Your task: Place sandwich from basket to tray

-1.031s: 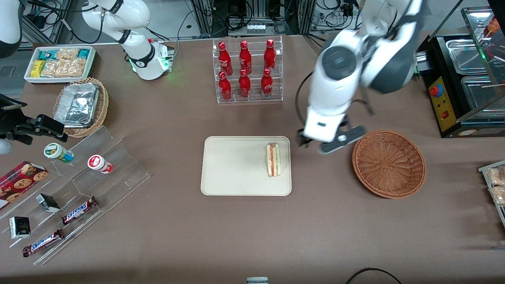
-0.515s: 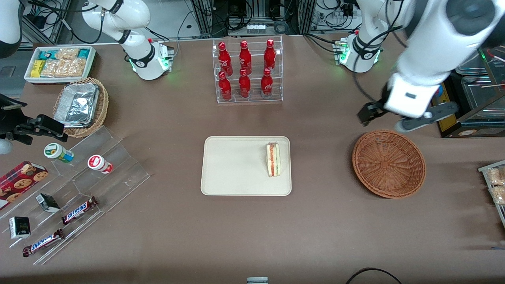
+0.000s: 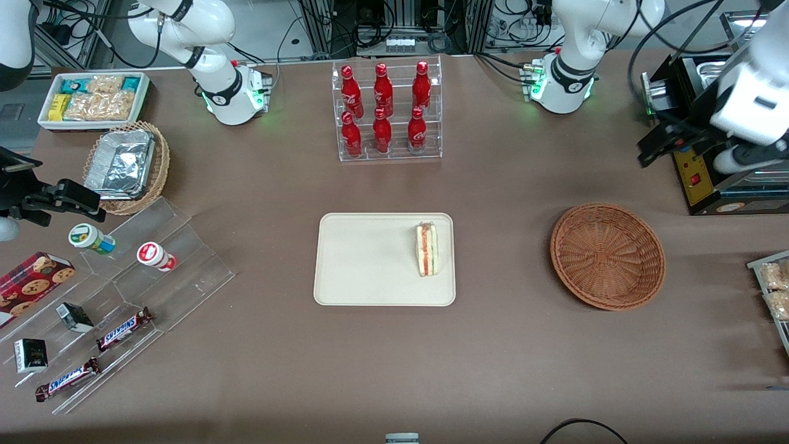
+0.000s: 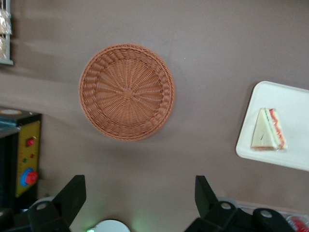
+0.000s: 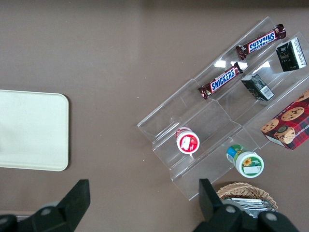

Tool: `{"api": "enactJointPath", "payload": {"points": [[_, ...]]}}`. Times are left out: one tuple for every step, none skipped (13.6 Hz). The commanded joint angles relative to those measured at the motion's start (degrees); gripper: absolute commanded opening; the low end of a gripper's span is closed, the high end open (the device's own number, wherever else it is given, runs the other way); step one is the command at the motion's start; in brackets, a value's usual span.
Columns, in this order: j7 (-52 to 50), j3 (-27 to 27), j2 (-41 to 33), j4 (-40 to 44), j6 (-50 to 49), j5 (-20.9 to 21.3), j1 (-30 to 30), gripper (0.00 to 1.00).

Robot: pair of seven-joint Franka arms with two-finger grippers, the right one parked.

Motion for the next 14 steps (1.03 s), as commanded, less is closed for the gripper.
{"api": "enactJointPath", "payload": {"points": [[4.17,-14.02,-3.25,-2.52,-1.62,-0.19,15.43,1.0],[5.13,-18.42,-3.95,-2.96,-1.89,-0.27,20.27,1.0],[5.66,-20.73,-4.83,-3.49,-2.07,-0.88,23.02,1.0],[5.67,-20.75,-6.32,-5.23,-2.07,-1.67,23.14,1.0],[5.58,-20.66,-7.72,-6.64,-1.98,-1.94,23.14,1.0],[5.58,-20.49,-8.35,-7.27,-2.24,-1.94,22.79,1.0],[5.5,-18.49,-8.18,-7.1,-2.16,-2.03,21.22,1.0],[5.32,-13.85,-8.0,-6.92,-2.24,-2.03,16.85,1.0],[5.14,-10.59,-8.09,-6.92,-2.24,-2.03,14.11,1.0],[4.88,-10.38,-7.92,-6.49,-2.42,-2.12,13.91,1.0],[5.05,-10.29,-7.74,-6.22,-2.33,-2.21,13.99,1.0],[5.23,-10.29,-7.3,-5.61,-2.33,-2.64,14.08,1.0],[5.4,-10.29,-6.69,-4.56,-2.51,-2.82,14.08,1.0],[5.49,-10.38,-6.42,-4.29,-3.12,-2.82,14.08,1.0]]}}
